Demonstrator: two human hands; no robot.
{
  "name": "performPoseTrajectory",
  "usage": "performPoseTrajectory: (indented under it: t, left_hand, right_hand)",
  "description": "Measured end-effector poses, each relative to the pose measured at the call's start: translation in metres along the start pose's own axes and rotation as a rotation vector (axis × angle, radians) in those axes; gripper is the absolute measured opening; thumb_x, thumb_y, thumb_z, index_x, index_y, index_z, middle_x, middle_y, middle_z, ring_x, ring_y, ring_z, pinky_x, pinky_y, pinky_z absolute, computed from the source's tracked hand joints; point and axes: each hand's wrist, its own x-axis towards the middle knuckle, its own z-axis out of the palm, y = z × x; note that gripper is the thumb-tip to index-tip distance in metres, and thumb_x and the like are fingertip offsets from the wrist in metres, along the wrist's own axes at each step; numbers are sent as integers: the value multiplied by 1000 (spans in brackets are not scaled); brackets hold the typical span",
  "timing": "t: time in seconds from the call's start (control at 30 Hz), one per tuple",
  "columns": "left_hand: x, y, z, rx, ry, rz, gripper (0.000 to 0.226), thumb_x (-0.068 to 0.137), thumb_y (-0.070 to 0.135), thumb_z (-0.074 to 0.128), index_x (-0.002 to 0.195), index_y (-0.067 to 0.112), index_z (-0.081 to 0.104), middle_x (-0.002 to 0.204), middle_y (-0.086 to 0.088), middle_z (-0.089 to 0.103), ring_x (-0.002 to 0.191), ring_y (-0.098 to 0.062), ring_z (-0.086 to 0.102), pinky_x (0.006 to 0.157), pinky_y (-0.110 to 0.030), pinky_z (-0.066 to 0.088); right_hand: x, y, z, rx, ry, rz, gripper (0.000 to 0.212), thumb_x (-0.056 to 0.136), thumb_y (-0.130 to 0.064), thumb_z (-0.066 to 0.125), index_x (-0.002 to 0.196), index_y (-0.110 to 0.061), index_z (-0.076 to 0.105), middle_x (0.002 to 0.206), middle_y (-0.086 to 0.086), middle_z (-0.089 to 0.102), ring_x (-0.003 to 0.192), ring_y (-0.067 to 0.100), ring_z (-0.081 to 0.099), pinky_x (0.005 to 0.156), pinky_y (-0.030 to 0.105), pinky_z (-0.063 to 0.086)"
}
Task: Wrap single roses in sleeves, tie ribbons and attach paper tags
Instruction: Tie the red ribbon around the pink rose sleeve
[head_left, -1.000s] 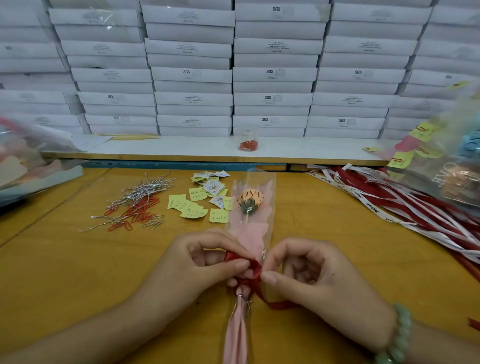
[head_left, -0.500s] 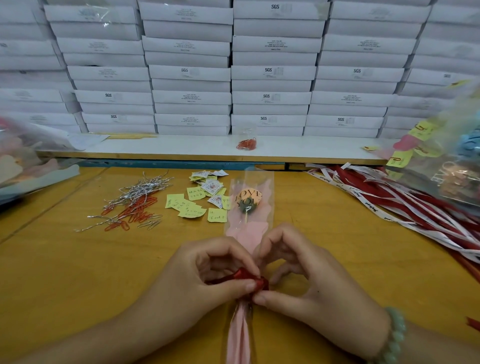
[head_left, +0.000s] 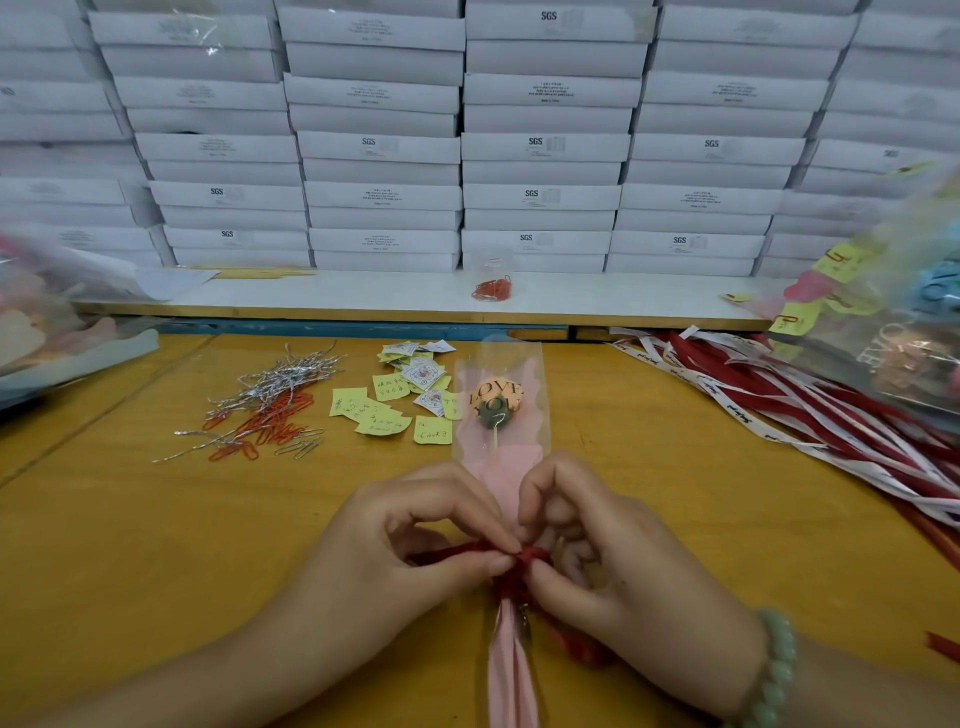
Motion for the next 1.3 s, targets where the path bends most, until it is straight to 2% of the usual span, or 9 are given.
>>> performPoseTrajectory:
  t: [0.13, 0.3, 0.43, 0.6, 0.83, 0.9, 1.07, 1.2, 1.3]
  left_hand:
    - [-1, -2, 0, 6, -8, -12, 6, 77, 26, 77, 82, 26, 79, 91, 2, 69, 88, -22, 68, 69, -45, 59]
    - [0, -2, 0, 18, 3, 9, 8, 77, 22, 76, 83, 27, 79, 91, 4, 68, 86, -20, 68, 72, -26, 55]
    - [1, -3, -1, 24, 46, 4, 8, 76, 25, 75, 82, 25, 79, 90, 4, 68, 86, -19, 68, 74, -27, 55]
    - [0, 0, 0, 12, -4, 8, 10, 76, 20, 76, 84, 25, 79, 91, 6, 69, 86, -19, 69, 73, -23, 54]
    - [-1, 2, -1, 60, -13, 11, 11, 77, 22, 74, 85, 25, 80, 92, 6, 68, 88, -20, 68, 73, -26, 54]
    - [-1, 3, 0, 79, -5, 5, 10, 76, 23, 74, 84, 25, 80, 92, 8, 67, 88, -18, 67, 73, -23, 53]
    - [-2, 4, 0, 135, -13, -21, 15, 76, 13, 76, 83, 26, 80, 94, 8, 66, 89, -17, 67, 72, -20, 52]
    - [-2, 4, 0, 141, -11, -26, 16, 75, 13, 75, 82, 26, 80, 94, 9, 66, 91, -17, 67, 76, -24, 54]
    - [-2, 5, 0, 163, -40, -11, 15, 77, 14, 76, 83, 26, 80, 96, 11, 66, 92, -13, 67, 75, -18, 52]
  right_hand:
    - [-1, 2, 1, -22, 14, 6, 27, 86, -1, 59, 92, -23, 44, 75, -11, 53, 51, 28, 43, 50, 37, 35]
    - [0, 6, 1, 54, 18, 48, 24, 88, -2, 59, 94, -23, 48, 82, -11, 57, 63, 23, 52, 58, 35, 45]
    - [1, 7, -2, 197, 0, 91, 21, 85, -2, 66, 97, -15, 53, 86, -9, 60, 75, 7, 56, 61, 27, 46]
    - [1, 5, -2, 177, 6, 103, 26, 79, 0, 68, 94, -17, 54, 86, -3, 60, 72, 12, 57, 55, 33, 42]
    - [2, 1, -2, 232, -14, 120, 19, 88, 3, 59, 98, -13, 55, 83, 6, 62, 79, 33, 57, 66, 53, 44]
    - [3, 1, -3, 261, -12, 155, 20, 86, 8, 59, 94, -10, 57, 79, 0, 60, 75, 23, 55, 67, 48, 44]
    - [5, 3, -10, 399, -22, 223, 20, 82, 11, 59, 86, -7, 64, 71, -11, 61, 68, 5, 54, 62, 15, 45]
    - [6, 4, -12, 454, 37, 244, 11, 90, -6, 59, 86, -1, 68, 70, -1, 60, 58, 13, 49, 53, 17, 42]
    - [5, 3, -9, 447, 65, 237, 2, 85, -4, 63, 83, -3, 64, 70, 0, 60, 60, 11, 50, 49, 18, 42]
